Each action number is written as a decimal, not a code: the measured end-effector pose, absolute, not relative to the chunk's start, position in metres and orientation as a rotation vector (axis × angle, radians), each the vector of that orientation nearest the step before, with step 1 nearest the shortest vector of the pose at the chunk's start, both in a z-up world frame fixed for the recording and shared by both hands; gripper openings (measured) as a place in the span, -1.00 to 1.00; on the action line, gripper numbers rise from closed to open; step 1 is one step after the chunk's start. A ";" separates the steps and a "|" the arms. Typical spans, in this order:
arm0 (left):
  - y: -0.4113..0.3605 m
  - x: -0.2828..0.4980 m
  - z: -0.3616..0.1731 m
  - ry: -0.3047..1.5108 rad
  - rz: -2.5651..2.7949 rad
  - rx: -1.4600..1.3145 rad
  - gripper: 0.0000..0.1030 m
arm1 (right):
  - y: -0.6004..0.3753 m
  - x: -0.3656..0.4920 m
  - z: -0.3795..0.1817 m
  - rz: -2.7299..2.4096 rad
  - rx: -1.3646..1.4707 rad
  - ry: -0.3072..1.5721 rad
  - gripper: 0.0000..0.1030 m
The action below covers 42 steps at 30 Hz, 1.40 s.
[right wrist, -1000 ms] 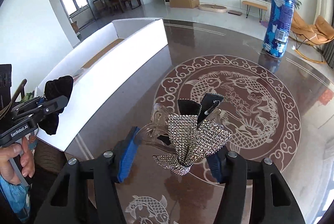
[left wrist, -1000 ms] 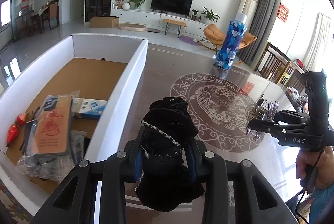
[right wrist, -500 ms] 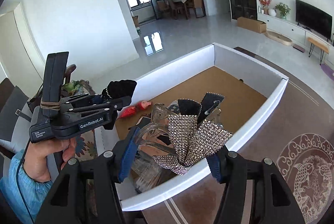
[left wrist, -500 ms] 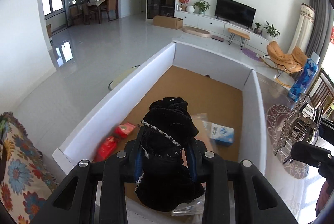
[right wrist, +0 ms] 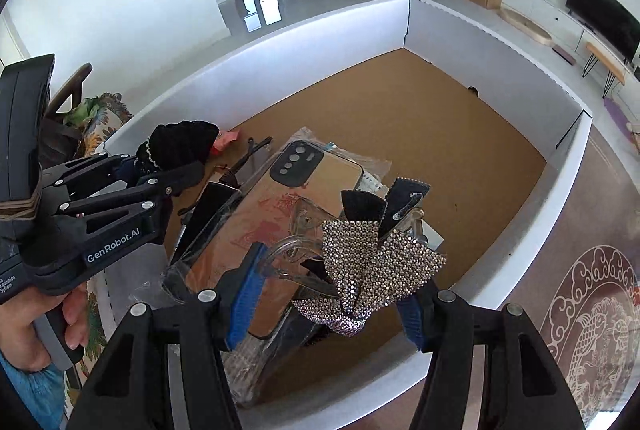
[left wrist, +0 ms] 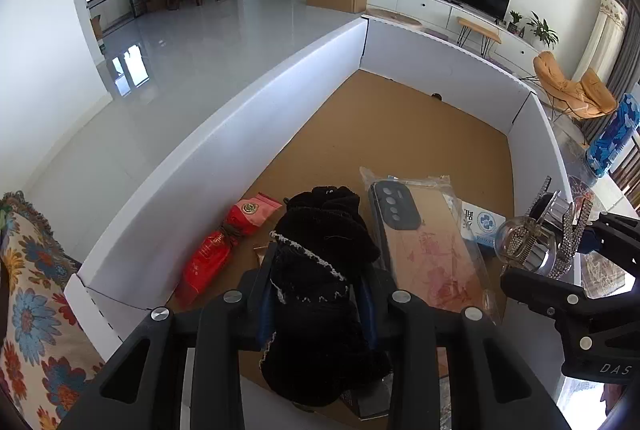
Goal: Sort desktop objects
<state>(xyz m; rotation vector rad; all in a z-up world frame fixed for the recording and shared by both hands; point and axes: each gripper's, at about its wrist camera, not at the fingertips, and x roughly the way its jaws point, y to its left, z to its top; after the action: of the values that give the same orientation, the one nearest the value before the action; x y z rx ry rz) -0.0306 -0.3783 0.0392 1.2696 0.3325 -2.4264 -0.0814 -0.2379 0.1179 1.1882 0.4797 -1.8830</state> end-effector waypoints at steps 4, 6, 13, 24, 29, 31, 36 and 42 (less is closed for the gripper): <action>-0.375 -0.032 0.036 0.334 -2.408 1.276 -0.28 | -0.240 -0.087 0.117 -1.904 1.175 0.481 0.81; -0.374 -0.032 0.037 0.320 -2.388 1.263 -0.23 | -0.240 -0.087 0.121 -1.916 1.151 0.479 0.82; -0.366 -0.024 0.056 0.231 -2.350 1.168 0.74 | -0.229 -0.084 0.135 -1.949 1.101 0.473 0.83; -0.343 -0.006 0.077 0.313 -2.323 1.115 0.78 | -0.204 -0.085 0.135 -2.002 1.107 0.497 0.97; -0.326 -0.006 0.088 0.323 -2.286 1.093 0.78 | -0.197 -0.086 0.137 -2.011 1.109 0.488 0.97; -0.320 -0.007 0.091 0.317 -2.257 1.089 0.78 | -0.196 -0.086 0.139 -2.011 1.106 0.488 0.97; -0.313 -0.007 0.095 0.310 -2.209 1.063 0.78 | -0.195 -0.085 0.142 -2.015 1.098 0.483 0.97; -0.316 -0.005 0.097 0.373 -2.200 1.061 0.78 | -0.194 -0.085 0.139 -2.012 1.104 0.479 0.97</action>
<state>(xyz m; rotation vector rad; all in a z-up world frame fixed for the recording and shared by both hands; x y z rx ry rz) -0.0051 -0.3164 0.0968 1.0605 0.3728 -2.1999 -0.0851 -0.1944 0.1388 1.1039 0.4785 -2.0116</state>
